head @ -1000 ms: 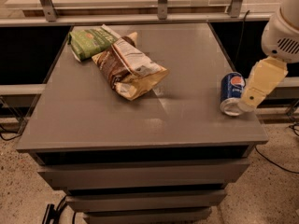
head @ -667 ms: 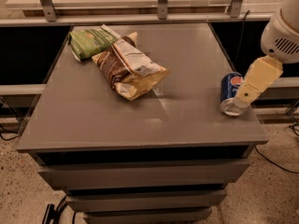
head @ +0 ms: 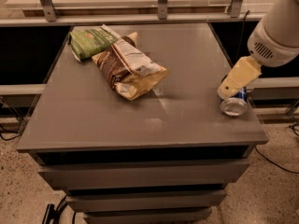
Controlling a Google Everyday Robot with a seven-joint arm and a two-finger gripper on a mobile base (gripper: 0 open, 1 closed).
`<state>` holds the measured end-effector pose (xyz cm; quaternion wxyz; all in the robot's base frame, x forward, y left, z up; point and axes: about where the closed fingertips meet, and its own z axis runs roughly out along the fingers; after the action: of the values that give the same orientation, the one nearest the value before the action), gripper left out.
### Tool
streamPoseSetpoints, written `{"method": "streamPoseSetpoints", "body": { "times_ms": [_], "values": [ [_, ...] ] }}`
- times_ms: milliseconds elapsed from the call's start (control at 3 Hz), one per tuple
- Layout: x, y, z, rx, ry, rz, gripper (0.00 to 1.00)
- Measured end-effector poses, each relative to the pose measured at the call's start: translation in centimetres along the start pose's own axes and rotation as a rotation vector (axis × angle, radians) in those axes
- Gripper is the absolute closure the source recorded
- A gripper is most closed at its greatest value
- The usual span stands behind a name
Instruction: Place pepsi can upright
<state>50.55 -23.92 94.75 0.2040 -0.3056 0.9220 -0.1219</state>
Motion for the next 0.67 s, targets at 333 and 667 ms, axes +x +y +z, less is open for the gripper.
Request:
{"method": "streamPoseSetpoints", "body": {
  "times_ms": [333,667],
  "values": [
    [0.52,-1.72,-0.15,0.064,0.014,0.072,0.00],
    [-0.45,-1.11,0.11,0.031,0.026,0.113,0.00]
  ]
}}
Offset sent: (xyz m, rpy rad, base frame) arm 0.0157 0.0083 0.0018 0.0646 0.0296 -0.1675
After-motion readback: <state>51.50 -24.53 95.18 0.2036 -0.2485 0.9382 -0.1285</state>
